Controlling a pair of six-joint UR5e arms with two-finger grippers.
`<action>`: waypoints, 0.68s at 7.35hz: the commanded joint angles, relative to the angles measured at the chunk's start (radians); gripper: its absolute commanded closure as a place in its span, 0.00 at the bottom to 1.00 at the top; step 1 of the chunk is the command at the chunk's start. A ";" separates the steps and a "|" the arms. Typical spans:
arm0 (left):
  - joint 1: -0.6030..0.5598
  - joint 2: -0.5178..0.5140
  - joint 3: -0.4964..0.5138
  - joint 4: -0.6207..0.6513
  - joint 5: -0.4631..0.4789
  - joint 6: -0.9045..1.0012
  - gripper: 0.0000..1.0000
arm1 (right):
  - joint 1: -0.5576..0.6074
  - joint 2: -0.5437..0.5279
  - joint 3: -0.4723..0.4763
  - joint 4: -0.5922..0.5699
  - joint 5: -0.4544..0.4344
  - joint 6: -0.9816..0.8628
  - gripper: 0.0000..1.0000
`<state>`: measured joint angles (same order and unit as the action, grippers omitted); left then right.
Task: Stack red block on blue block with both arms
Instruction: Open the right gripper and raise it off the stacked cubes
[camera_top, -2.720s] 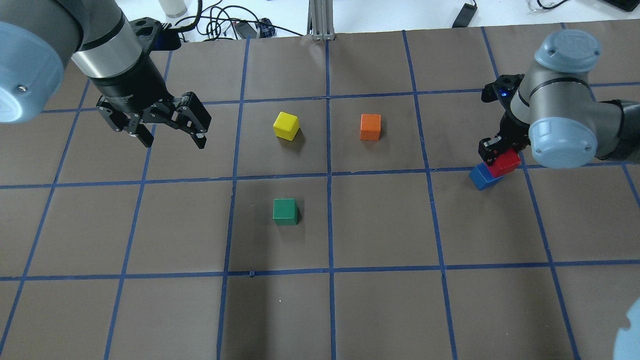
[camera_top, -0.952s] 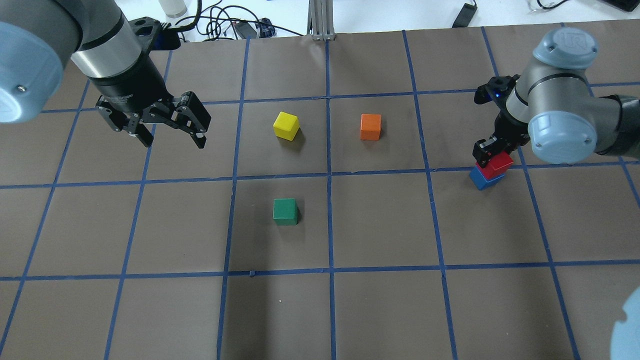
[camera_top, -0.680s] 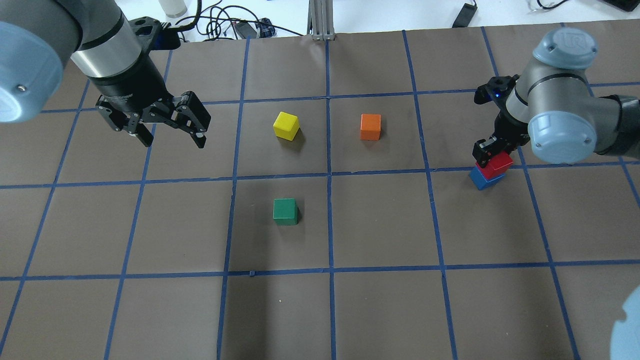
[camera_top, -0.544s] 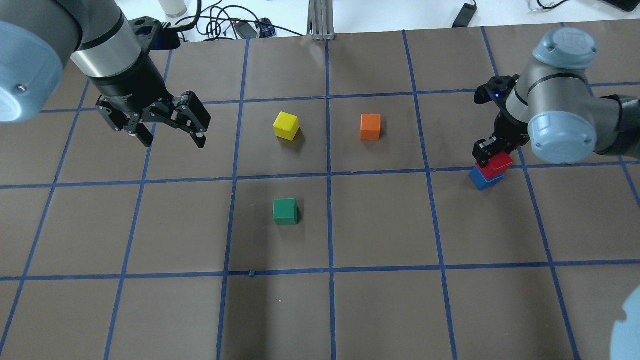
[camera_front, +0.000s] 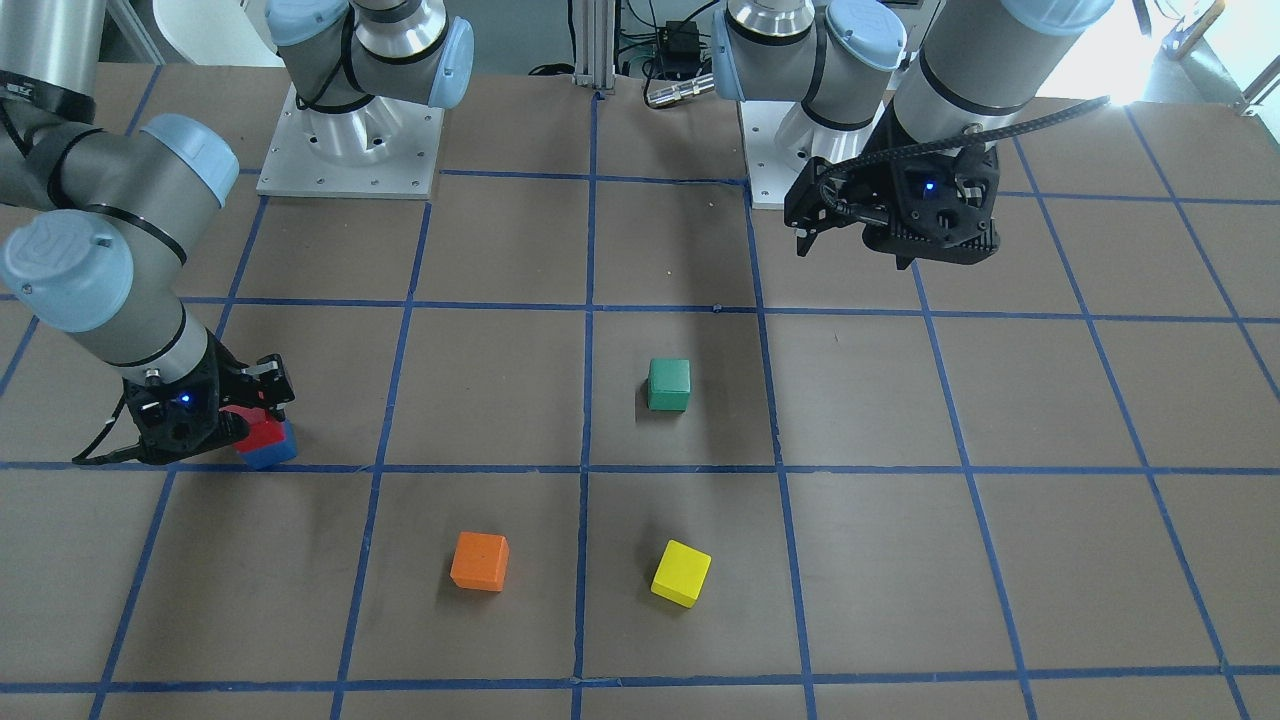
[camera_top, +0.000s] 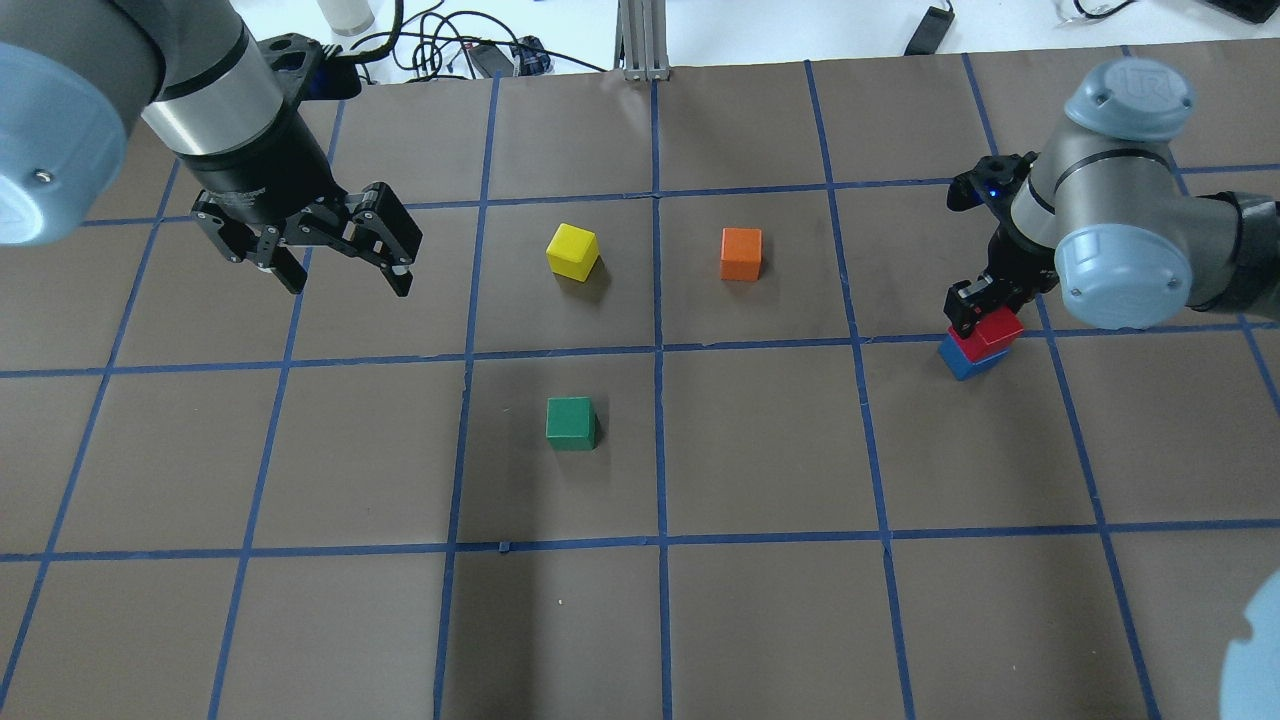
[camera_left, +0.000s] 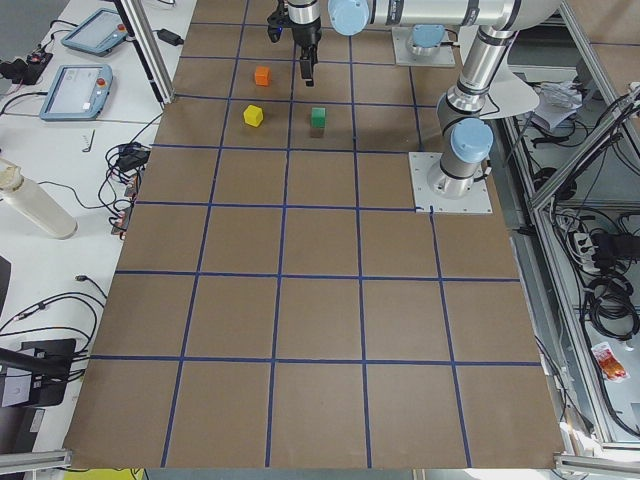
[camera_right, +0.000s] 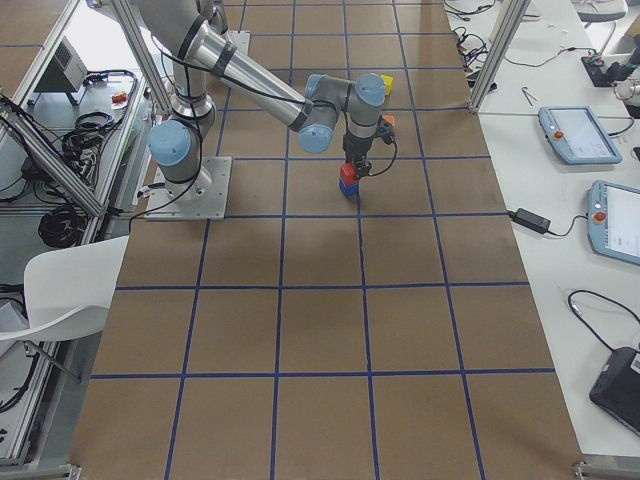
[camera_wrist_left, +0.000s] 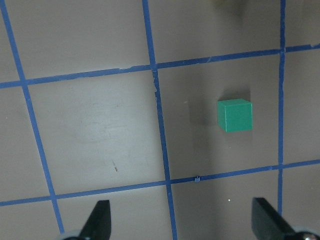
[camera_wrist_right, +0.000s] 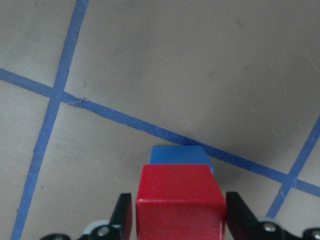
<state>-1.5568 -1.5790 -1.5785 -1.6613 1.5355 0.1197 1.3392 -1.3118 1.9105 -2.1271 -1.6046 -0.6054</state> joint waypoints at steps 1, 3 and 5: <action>0.000 -0.001 0.000 0.000 0.000 0.000 0.00 | 0.000 -0.001 -0.008 0.001 -0.011 -0.001 0.03; 0.000 -0.004 0.000 0.000 0.000 0.000 0.00 | 0.002 -0.021 -0.066 0.062 -0.012 0.015 0.00; 0.000 -0.009 0.002 0.002 -0.002 0.000 0.00 | 0.023 -0.043 -0.276 0.351 0.006 0.137 0.00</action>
<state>-1.5570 -1.5846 -1.5774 -1.6610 1.5345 0.1196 1.3479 -1.3434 1.7602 -1.9534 -1.6087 -0.5512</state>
